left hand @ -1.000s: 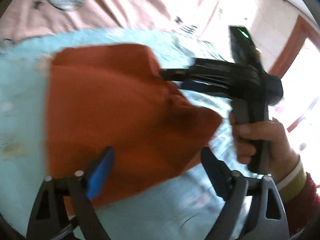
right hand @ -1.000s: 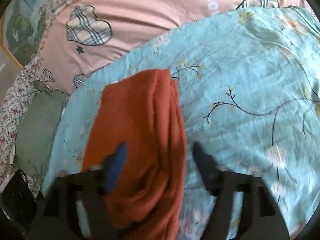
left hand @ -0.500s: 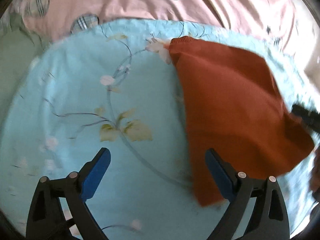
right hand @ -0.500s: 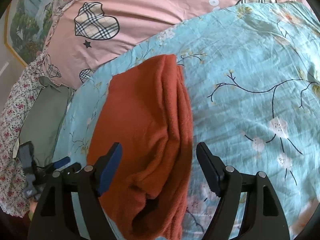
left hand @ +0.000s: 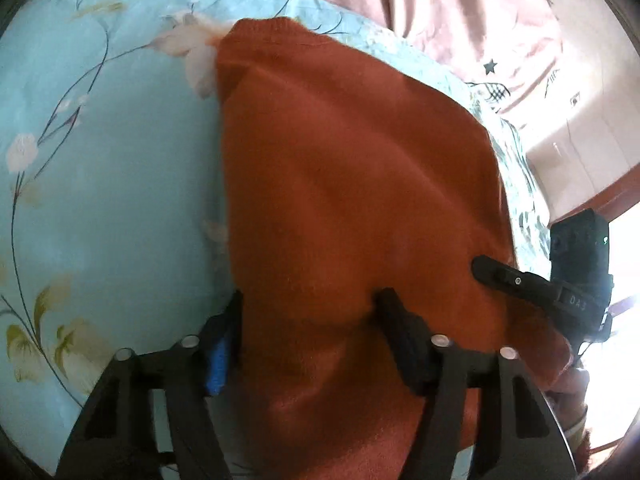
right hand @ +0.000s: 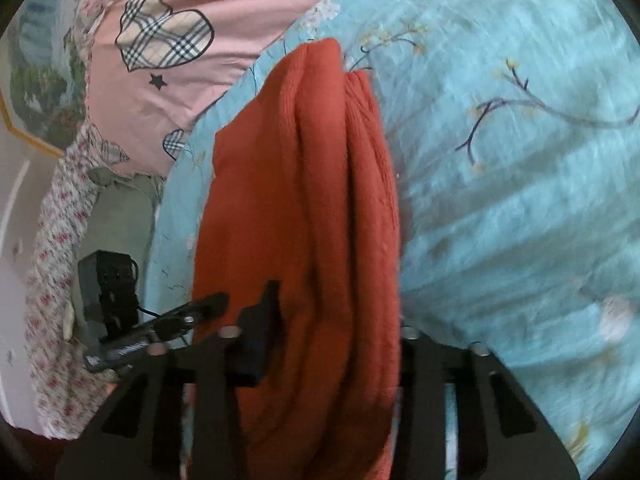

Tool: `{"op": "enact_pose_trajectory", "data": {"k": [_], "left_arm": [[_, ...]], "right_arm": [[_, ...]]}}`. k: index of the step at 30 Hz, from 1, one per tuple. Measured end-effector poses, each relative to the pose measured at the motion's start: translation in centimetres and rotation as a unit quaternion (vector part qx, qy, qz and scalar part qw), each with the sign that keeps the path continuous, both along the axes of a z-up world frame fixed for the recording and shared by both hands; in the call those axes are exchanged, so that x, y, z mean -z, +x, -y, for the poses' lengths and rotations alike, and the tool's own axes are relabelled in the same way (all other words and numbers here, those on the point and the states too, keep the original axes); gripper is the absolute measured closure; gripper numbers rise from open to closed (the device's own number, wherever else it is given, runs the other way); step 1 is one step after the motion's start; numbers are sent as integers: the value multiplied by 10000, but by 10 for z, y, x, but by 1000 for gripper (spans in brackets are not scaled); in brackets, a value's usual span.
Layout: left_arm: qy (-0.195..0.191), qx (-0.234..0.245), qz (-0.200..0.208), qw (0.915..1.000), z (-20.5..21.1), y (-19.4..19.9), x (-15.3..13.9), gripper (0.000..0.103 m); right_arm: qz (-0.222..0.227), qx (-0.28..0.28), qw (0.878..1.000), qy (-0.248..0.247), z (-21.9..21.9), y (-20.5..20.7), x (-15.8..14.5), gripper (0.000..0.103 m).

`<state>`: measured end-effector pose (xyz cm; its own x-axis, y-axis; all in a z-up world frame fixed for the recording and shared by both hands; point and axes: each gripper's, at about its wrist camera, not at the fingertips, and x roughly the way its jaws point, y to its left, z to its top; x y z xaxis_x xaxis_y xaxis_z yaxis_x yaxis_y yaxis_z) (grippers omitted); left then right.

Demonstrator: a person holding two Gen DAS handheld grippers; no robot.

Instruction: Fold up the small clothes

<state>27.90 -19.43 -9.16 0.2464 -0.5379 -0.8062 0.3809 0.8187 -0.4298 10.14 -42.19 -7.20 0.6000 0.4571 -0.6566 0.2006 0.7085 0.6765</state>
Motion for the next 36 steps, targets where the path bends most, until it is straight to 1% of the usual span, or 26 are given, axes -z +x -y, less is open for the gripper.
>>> {"op": "enact_pose_trajectory", "data": {"k": [1, 2, 3, 4, 6, 9, 10, 12, 13, 16, 18, 20, 21, 22, 23, 24, 26, 29, 31, 33, 36], "left_arm": [[4, 14, 123, 9999, 0, -3, -4, 57], [2, 29, 253, 9997, -2, -8, -9, 70], [-31, 41, 329, 9994, -4, -10, -14, 76], [-104, 34, 394, 9992, -11, -14, -21, 77], [-170, -35, 553, 9983, -29, -24, -37, 78], [-62, -189, 906, 9957, -61, -39, -61, 79], [51, -273, 1062, 9940, -78, -47, -72, 79], [264, -402, 1239, 9911, -108, -58, -83, 79], [374, -506, 1296, 9896, -129, -63, -88, 79], [547, -711, 1286, 9876, -168, -65, -85, 78], [672, -875, 1171, 9870, -191, -66, -74, 78], [751, -1006, 1044, 9866, -207, -66, -58, 76], [787, -1064, 1005, 9861, -212, -65, -53, 73], [804, -1155, 970, 9853, -220, -68, -47, 71], [806, -1205, 969, 9847, -220, -69, -43, 68], [811, -1240, 985, 9841, -224, -72, -42, 65], [854, -1296, 1087, 9819, -224, -78, -44, 63], [896, -1367, 1257, 9785, -227, -91, -54, 58], [826, -1443, 1347, 9768, -234, -102, -62, 57], [823, -1469, 1389, 9759, -234, -108, -64, 57], [853, -1389, 1413, 9765, -233, -114, -65, 57]], "right_arm": [[22, 46, 10000, -11, -3, -2, -2, 70], [57, 93, 9999, -63, -8, -4, -6, 71], [92, 122, 9998, -88, -12, -5, -9, 72], [195, 144, 9997, -55, -19, -6, -15, 73], [438, 2, 9990, 124, -38, -4, -25, 75], [706, -505, 9962, -68, -95, 11, -37, 75], [755, -645, 9950, -67, -112, 17, -38, 75], [829, -903, 9925, 30, -145, 29, -34, 75], [859, -999, 9912, 101, -160, 34, -31, 75], [778, -1218, 9892, 249, -193, 47, -15, 75], [672, -1299, 9892, 119, -209, 50, -5, 75], [596, -1243, 9904, -27, -213, 48, 0, 73], [530, -1197, 9914, -4, -209, 47, 3, 68], [415, -1124, 9928, 16, -205, 46, 6, 66], [362, -1079, 9935, -8, -203, 44, 7, 61], [291, -1016, 9944, -87, -200, 42, 6, 59], [252, -894, 9952, -298, -191, 36, -3, 57], [476, -612, 9940, -768, -179, 22, -29, 53], [701, -508, 9911, -1013, -176, 16, -45, 53], [921, -513, 9869, -1218, -180, 18, -61, 53], [961, -647, 9846, -1309, -191, 31, -67, 53]]}}
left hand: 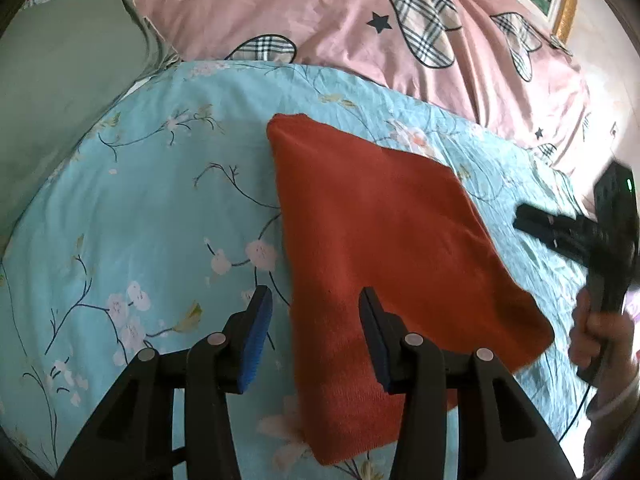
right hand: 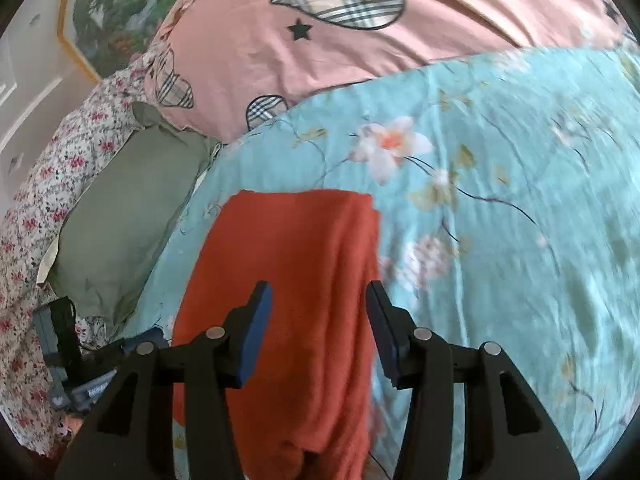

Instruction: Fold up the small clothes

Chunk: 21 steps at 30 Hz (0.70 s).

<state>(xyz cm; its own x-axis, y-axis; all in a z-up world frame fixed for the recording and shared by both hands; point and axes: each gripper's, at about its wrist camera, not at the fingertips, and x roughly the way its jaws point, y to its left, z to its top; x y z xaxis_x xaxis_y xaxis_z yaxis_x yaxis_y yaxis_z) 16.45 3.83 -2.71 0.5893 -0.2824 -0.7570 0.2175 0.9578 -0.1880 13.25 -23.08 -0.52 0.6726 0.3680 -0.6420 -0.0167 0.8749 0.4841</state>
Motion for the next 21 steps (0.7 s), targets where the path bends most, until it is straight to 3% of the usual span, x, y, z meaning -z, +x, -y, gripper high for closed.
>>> {"op": "enact_pose_trajectory", "data": {"k": [5, 10, 12, 14, 18, 21], "left_arm": [[2, 48, -138, 9999, -2, -1, 8, 58], [201, 111, -216, 9995, -1, 1, 18, 56], [152, 85, -283, 9994, -4, 3, 21, 56], [80, 66, -312, 9995, -6, 5, 21, 56], [71, 90, -279, 9995, -5, 4, 15, 57], [88, 100, -355, 9993, -6, 7, 19, 54]], "right_arm": [[-298, 46, 9994, -149, -8, 31, 19, 54], [-431, 15, 9990, -153, -11, 51, 30, 64], [-483, -38, 9985, -252, -15, 57, 31, 90], [-488, -111, 9986, -189, -16, 59, 30, 91], [513, -129, 9986, 32, -14, 27, -20, 92], [496, 168, 9985, -155, -5, 14, -19, 92]]}}
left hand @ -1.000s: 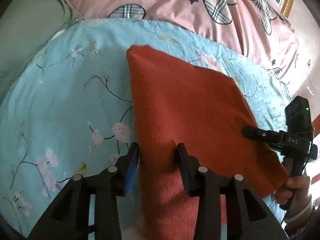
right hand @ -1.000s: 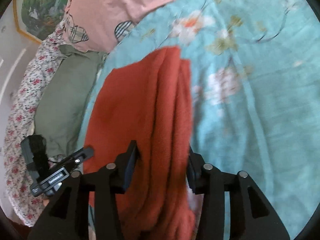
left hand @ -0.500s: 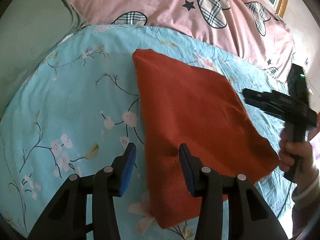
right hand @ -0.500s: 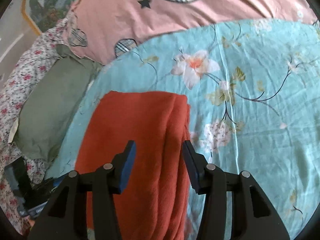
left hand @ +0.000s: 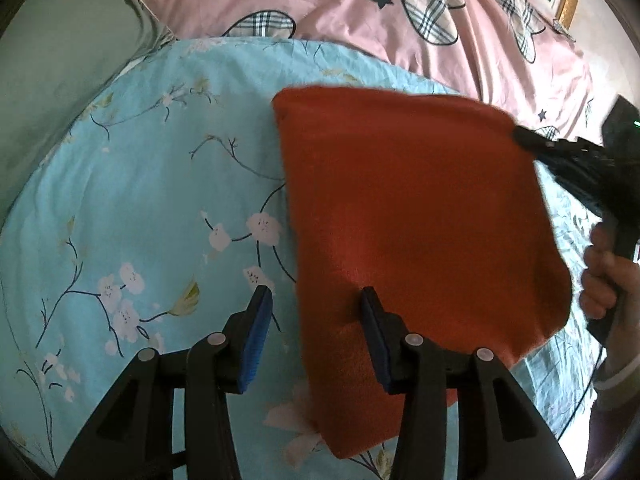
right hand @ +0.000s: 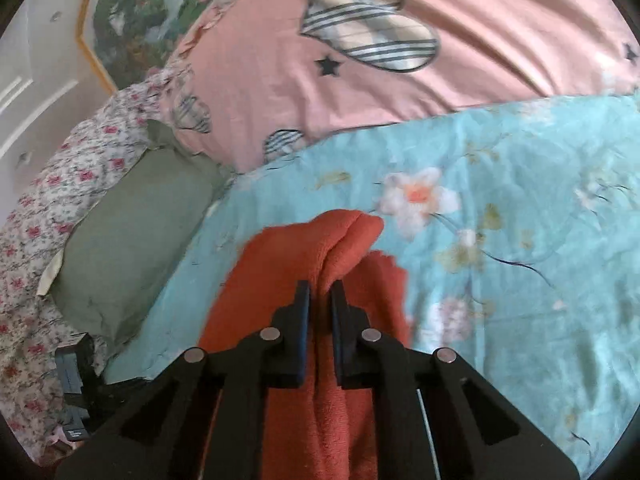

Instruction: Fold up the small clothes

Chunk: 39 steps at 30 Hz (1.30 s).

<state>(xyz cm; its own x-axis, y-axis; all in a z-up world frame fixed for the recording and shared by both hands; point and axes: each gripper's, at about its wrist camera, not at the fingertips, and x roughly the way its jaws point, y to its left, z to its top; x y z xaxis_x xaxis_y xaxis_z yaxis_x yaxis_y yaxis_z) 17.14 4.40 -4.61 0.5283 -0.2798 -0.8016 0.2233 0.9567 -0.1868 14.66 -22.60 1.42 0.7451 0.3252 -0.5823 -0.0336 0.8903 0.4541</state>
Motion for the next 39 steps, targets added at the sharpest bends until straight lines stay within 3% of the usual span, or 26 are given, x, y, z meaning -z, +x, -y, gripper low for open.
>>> {"op": "enact_pose_trajectory", "data": {"k": [3, 7, 10, 16, 20, 23, 27, 31, 33, 39], "left_arm": [[-61, 7, -109, 9999, 1, 2, 5, 54], [81, 16, -90, 9999, 6, 2, 8, 52], [109, -101, -245, 9996, 5, 7, 17, 43], [-107, -225, -342, 9991, -5, 8, 13, 44], [-349, -100, -9, 9993, -9, -9, -14, 49], [-657, 231, 247, 9973, -1, -19, -32, 49], [-657, 593, 339, 9955, 23, -16, -36, 49], [-493, 725, 4, 9961, 40, 5, -7, 49], [-339, 639, -153, 9973, 40, 15, 10, 60], [-360, 576, -118, 9976, 40, 15, 10, 59]], "right_arm": [[-529, 184, 9984, -11, 9, 7, 35, 92], [-853, 304, 9959, -36, 15, 20, 63, 92], [-1064, 351, 9936, -145, 14, 29, 77, 92], [-1015, 409, 9940, 19, 16, 18, 61, 88], [-663, 378, 9971, 59, 8, -10, 31, 88], [-550, -5, 9983, 207, -16, -22, 23, 87], [-708, -185, 9968, 311, -36, -23, 37, 87], [-1087, -25, 9934, 378, -30, -14, 69, 87], [-1149, 11, 9917, 573, -22, -11, 84, 91], [-1137, 102, 9919, 564, -15, -14, 85, 92]]}}
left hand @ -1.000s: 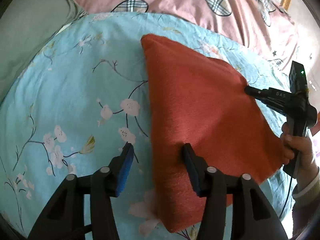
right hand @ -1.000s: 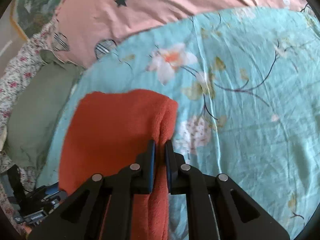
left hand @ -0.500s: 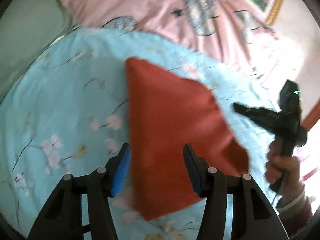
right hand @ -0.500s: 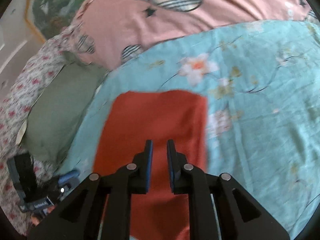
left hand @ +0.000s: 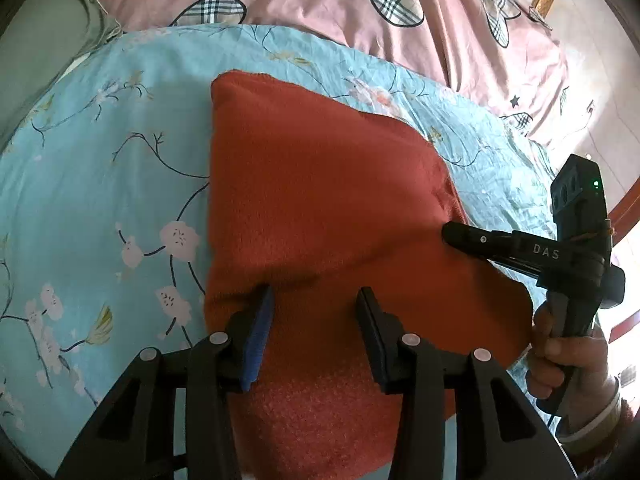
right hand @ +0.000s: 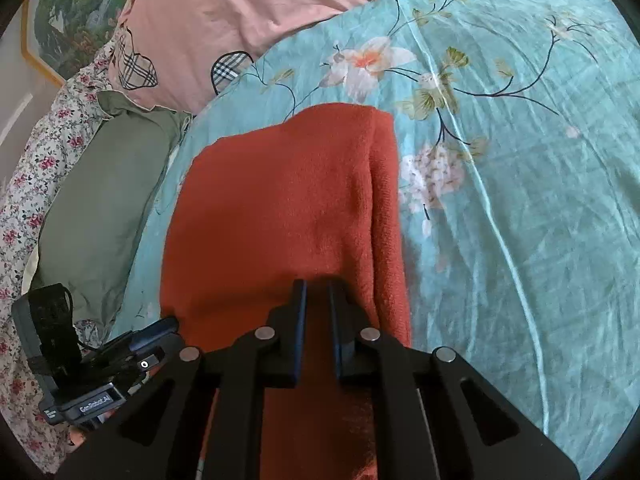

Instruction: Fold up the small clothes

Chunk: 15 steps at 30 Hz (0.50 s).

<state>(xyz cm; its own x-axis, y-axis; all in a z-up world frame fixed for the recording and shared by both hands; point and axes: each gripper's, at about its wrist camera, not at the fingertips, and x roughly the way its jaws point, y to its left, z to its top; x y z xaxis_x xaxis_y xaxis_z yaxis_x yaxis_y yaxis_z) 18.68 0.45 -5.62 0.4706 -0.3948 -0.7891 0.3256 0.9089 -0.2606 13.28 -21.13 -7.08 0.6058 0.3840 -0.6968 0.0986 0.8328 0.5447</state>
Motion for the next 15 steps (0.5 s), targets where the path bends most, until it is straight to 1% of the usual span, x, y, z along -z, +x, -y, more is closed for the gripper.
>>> {"op": "enact_pose_trajectory", "data": {"k": [2, 4, 6, 7, 8, 9, 10, 12, 14, 15], "left_arm": [[28, 15, 10, 10000, 0, -7, -5, 59], [-42, 28, 26, 10000, -3, -20, -9, 57], [-76, 22, 61, 9999, -8, -33, -12, 54], [-72, 11, 126, 9999, -10, -42, -14, 53], [-65, 9, 172, 9998, -11, -48, -14, 50], [-56, 24, 199, 9998, -12, -54, -14, 47], [-10, 47, 211, 9998, -11, -59, -12, 47], [173, 68, 214, 9996, -9, -64, -6, 47], [336, 85, 201, 9992, -6, -68, -1, 47], [386, 81, 213, 9990, -6, -71, 0, 47]], "right_arm": [[-5, -27, 10000, -83, -2, -8, -6, 89], [55, -107, 9996, -245, -6, -22, -14, 89], [150, -202, 9992, -299, -11, -42, -18, 88], [172, -255, 9989, -364, -15, -52, -18, 88], [174, -277, 9985, -440, -16, -59, -17, 88], [152, -279, 9976, -613, -19, -70, -14, 88], [100, -262, 9969, -734, -19, -78, -8, 88], [38, -226, 9980, -587, -15, -85, 3, 88], [59, -121, 9990, -417, -10, -88, 2, 88], [64, -53, 9991, -423, -9, -90, -2, 88]]}}
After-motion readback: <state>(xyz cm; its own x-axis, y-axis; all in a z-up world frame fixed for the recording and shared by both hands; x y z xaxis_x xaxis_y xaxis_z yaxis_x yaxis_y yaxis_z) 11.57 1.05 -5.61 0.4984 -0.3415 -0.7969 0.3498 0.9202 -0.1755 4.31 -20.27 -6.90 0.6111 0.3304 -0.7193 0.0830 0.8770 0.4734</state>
